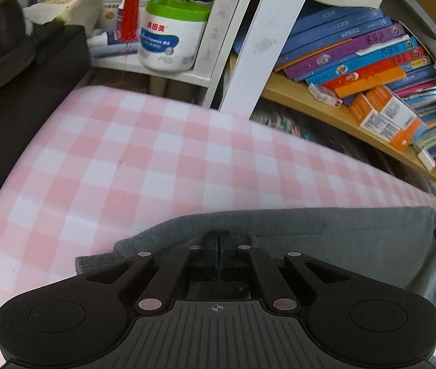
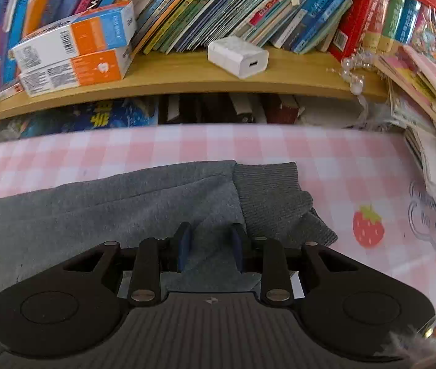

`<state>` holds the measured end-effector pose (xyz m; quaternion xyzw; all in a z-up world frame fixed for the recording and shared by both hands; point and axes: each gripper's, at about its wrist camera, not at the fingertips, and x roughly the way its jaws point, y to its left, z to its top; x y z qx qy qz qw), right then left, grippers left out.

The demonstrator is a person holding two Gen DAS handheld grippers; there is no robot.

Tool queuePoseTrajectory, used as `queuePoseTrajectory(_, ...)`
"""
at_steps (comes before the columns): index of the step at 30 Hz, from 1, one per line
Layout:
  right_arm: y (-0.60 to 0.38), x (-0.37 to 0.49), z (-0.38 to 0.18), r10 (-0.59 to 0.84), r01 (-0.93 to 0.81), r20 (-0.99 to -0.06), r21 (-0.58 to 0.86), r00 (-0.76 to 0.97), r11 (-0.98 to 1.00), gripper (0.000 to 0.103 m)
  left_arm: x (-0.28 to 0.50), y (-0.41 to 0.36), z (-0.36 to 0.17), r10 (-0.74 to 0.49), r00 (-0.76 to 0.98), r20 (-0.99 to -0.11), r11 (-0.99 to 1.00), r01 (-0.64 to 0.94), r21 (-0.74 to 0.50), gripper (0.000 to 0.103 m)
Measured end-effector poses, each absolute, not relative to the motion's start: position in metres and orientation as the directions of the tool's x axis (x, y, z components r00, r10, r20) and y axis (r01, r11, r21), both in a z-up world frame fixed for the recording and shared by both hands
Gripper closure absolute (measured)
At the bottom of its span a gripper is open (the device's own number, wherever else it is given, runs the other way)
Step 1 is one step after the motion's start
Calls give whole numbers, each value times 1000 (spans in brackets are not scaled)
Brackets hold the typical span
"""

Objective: Fold clothes
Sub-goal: 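Lay the sleeve cuff along the body with the right gripper while the left holds the hem, then open both grippers and release the sweatshirt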

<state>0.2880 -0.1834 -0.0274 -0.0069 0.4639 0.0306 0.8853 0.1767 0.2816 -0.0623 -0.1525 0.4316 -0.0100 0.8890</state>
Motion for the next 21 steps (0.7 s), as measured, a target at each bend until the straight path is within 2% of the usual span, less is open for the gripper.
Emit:
queuePoseTrajectory(5,-183,298,-28,51,-63,-817,18,574,998,75,184,282,-64,-155,626,-764,951,-116,-288,99)
queuePoseTrajectory(7,-185,297,-28,76,-74,-817,41,571,996,67,183,284,-63,-160,620,-768,949,-119,-293,99)
queuePoseTrajectory(8,-186,293,-26,105,-88,-817,67,567,994,53,180,283,-60,-151,621,-769,951,-122,-285,98)
queuePoseTrajectory(9,-187,288,-24,136,-103,-816,94,562,990,47,178,282,-58,-141,622,-770,953,-125,-275,95)
queuePoseTrajectory(12,-185,259,-12,125,-123,-790,64,600,990,43,153,277,-41,-132,665,-735,961,-95,-259,78)
queuePoseTrajectory(19,-199,141,16,107,-105,-751,50,651,993,45,66,265,-18,-171,701,-692,954,-57,-293,77)
queuePoseTrajectory(20,-201,121,18,105,-107,-751,47,652,993,48,55,264,-17,-173,698,-694,954,-56,-294,77)
queuePoseTrajectory(21,-204,101,18,104,-100,-758,51,643,994,58,44,264,-18,-173,692,-701,952,-66,-300,77)
